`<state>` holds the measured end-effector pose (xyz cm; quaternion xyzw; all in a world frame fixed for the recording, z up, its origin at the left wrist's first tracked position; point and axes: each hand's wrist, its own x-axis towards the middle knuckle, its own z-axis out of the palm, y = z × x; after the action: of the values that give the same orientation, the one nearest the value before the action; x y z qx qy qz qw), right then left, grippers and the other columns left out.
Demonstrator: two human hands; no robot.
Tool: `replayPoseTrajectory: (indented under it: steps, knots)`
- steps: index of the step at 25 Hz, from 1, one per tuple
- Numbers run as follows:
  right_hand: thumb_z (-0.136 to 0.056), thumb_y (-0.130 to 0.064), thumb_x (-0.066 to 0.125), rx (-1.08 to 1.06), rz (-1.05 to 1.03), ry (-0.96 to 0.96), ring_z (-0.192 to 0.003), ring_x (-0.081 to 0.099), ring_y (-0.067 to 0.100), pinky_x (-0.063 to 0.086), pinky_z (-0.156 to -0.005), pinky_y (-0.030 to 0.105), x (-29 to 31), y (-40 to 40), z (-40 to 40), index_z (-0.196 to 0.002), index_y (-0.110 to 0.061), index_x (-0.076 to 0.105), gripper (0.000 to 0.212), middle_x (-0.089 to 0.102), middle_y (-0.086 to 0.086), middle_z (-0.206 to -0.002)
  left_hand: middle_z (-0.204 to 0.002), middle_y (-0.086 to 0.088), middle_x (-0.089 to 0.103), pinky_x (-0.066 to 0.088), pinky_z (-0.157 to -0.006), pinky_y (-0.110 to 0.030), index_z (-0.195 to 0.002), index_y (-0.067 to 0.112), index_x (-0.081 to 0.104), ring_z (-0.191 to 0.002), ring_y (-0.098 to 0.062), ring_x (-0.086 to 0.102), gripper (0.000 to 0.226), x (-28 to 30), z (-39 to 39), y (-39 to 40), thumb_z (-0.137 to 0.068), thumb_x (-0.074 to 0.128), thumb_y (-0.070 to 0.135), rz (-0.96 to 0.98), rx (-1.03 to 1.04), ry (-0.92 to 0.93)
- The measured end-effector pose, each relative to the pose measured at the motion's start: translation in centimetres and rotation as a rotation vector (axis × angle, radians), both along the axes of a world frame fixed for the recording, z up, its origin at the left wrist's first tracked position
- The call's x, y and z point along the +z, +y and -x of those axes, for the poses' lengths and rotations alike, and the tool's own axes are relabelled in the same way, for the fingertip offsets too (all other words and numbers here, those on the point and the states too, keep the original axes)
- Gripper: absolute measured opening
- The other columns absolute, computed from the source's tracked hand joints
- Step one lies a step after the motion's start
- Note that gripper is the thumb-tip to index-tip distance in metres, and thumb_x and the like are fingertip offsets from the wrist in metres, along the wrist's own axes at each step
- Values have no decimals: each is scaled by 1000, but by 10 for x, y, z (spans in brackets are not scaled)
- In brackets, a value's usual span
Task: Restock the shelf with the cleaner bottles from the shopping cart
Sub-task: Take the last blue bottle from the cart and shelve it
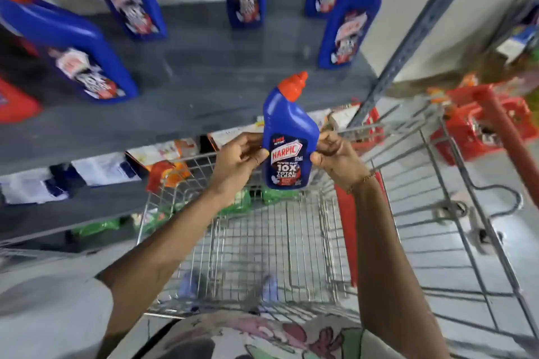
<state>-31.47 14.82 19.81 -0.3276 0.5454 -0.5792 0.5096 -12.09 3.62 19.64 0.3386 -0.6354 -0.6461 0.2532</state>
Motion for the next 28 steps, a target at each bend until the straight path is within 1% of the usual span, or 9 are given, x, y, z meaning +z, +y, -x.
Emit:
replayPoseTrajectory:
  steps: [2,6,11,13,15,18,22,25,28]
  knots:
    - [-76,14,56,1,93,50,-81,69,7,58,-69,25,30,-33,-7,-86,-19,63,35,76,-7,-84,-94,12,69,52,-74,-15,-91,34,62,-84,4,65,25,33,-10,-28,-84,62,10,68,46,54]
    - [-83,12,53,-20,192,159,-88,67,3,57,-73,22,70,-101,-22,-97,-17,58,34,76,-11,-90,-97,6,69,54,-75,-17,-95,25,62,-83,4,65,18,77,-21,-89,-86,60,10,146,115,114]
    - [-85,7,57,-104,199,220,-89,65,4,56,-75,21,83,-175,-26,-102,-20,58,32,73,-11,-93,-103,0,67,52,-68,-10,-103,17,59,-82,10,64,20,94,-20,-145,-88,57,5,173,222,159]
    - [-85,5,58,-102,190,225,-93,63,11,56,-77,25,80,-198,-27,-111,-13,56,31,68,-1,-101,-114,-7,65,53,-76,-15,-113,7,58,-91,1,64,25,93,-17,-161,-88,56,4,154,266,151]
    - [-85,5,58,-108,170,219,-104,57,20,53,-87,34,76,-213,-28,-121,-5,51,38,62,11,-111,-124,-14,62,53,-89,-27,-122,1,53,-104,-13,60,33,89,-14,-171,-89,55,3,125,305,139]
    - [-85,6,58,-115,142,204,-109,55,20,48,-97,41,74,-228,-25,-124,-5,50,41,59,11,-117,-124,-13,61,53,-91,-30,-126,2,51,-108,-16,58,37,81,-10,-179,-89,55,3,92,336,163]
    - [-86,4,57,-70,91,249,-96,62,7,57,-81,22,66,-227,-20,-120,-9,51,37,60,12,-119,-125,-14,61,51,-91,-31,-124,4,53,-105,-14,59,36,66,-4,-177,-88,58,5,51,366,151]
    - [-86,2,58,-46,60,295,-101,59,12,56,-74,15,60,-221,-15,-126,-7,47,42,60,11,-120,-124,-10,62,49,-95,-31,-123,8,53,-106,-13,59,37,58,-3,-169,-87,60,12,88,349,125]
    - [-84,1,62,5,47,315,-95,63,4,54,-69,12,57,-215,-8,-127,-13,47,48,64,-2,-111,-115,2,63,47,-89,-16,-121,11,55,-103,-2,59,38,57,-13,-158,-87,62,25,186,352,-18]
